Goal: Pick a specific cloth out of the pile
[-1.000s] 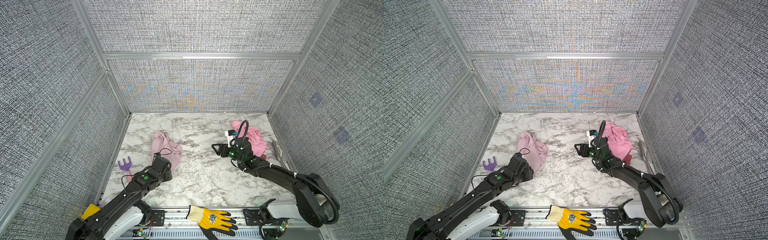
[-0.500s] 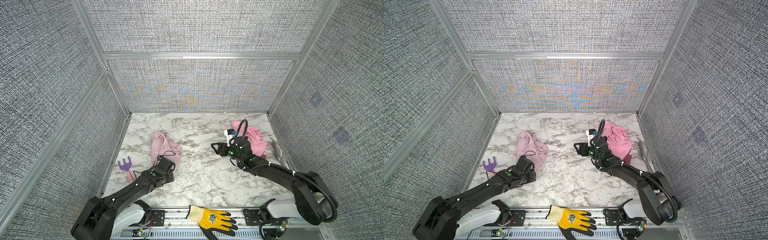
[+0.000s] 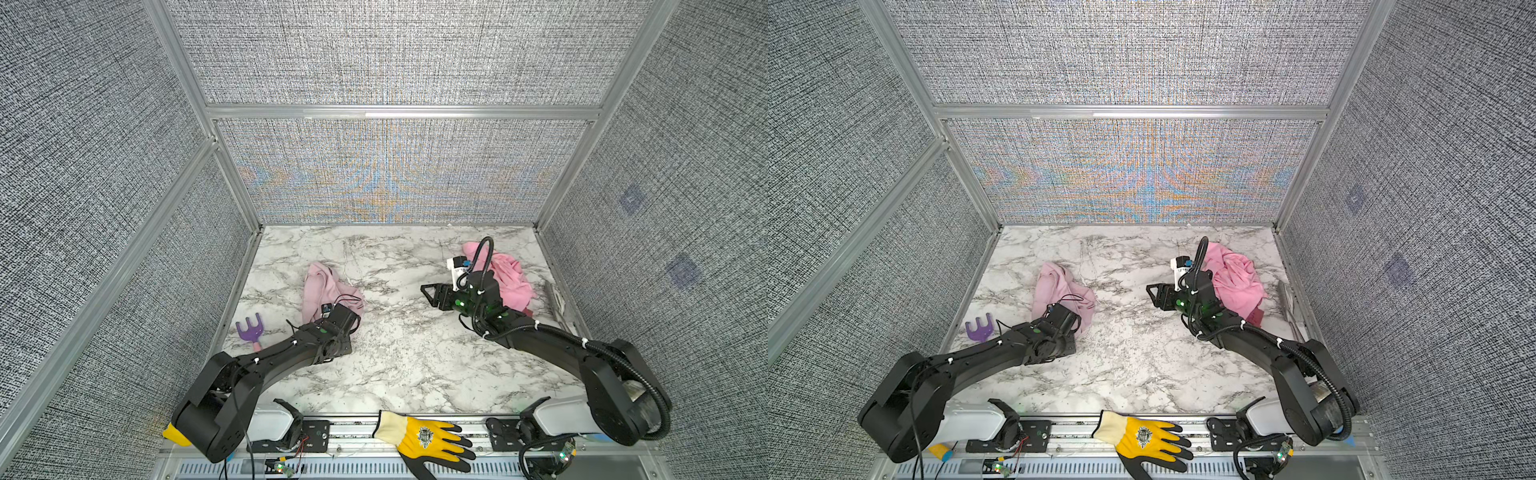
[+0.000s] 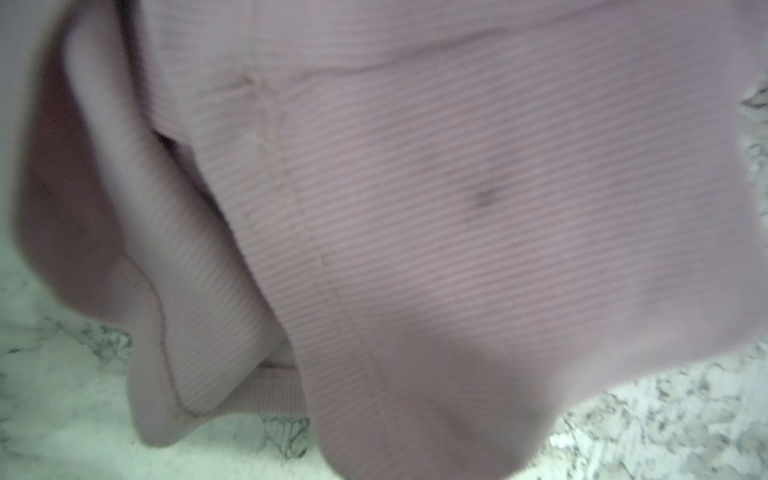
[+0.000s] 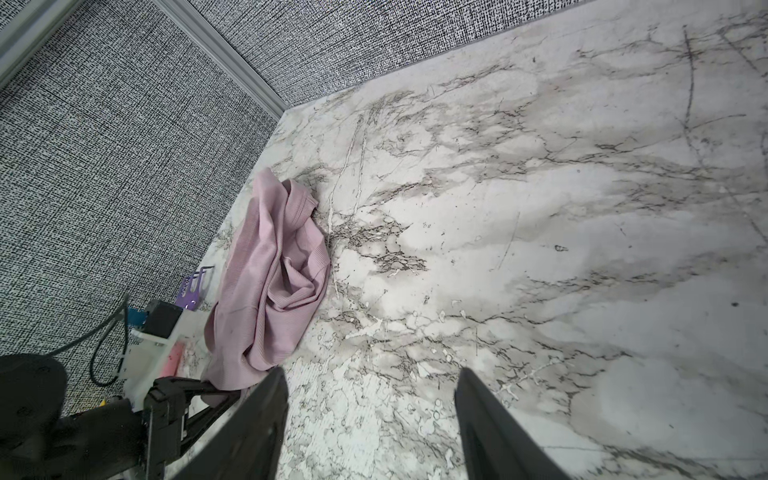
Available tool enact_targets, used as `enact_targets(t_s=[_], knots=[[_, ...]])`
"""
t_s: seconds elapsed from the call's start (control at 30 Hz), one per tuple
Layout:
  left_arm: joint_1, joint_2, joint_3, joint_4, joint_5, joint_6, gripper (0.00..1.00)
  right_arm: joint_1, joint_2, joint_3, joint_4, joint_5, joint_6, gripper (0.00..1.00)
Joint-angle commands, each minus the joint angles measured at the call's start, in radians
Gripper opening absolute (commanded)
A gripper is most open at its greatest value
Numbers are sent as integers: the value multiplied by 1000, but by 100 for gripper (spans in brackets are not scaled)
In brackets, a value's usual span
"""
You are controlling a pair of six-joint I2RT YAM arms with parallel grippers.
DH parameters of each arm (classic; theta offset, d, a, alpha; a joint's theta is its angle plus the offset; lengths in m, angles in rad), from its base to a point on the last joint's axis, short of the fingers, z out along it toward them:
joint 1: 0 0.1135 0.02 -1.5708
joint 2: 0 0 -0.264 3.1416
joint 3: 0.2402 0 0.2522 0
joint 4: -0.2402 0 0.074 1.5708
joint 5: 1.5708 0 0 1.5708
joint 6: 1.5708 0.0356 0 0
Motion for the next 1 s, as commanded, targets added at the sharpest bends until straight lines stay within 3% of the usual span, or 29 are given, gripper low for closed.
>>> enact_targets(t_s=[0.0,0.17,0.47,0.57,0.7,0.8,0.97], knots=[[-15,-66,44,-89,-1,7,0,2,-6,8,5,-7,0,66],[-53,-162,131,-165,34,6,0,2,8,17,11,-10,1,66],[-85,-219,342,-286,-29,29,0,2,-6,8,21,-18,13,66],[-85,-233,383,-252,-70,109,0,2,-14,8,15,-15,11,66],[-74,-274,374,-148,-205,170,0,1,-13,9,17,-15,15,66],[8,-273,383,-90,-192,235,0,2,-9,12,17,-18,13,66],[208,-238,385,41,-44,333,0,2,10,37,5,-23,8,66]])
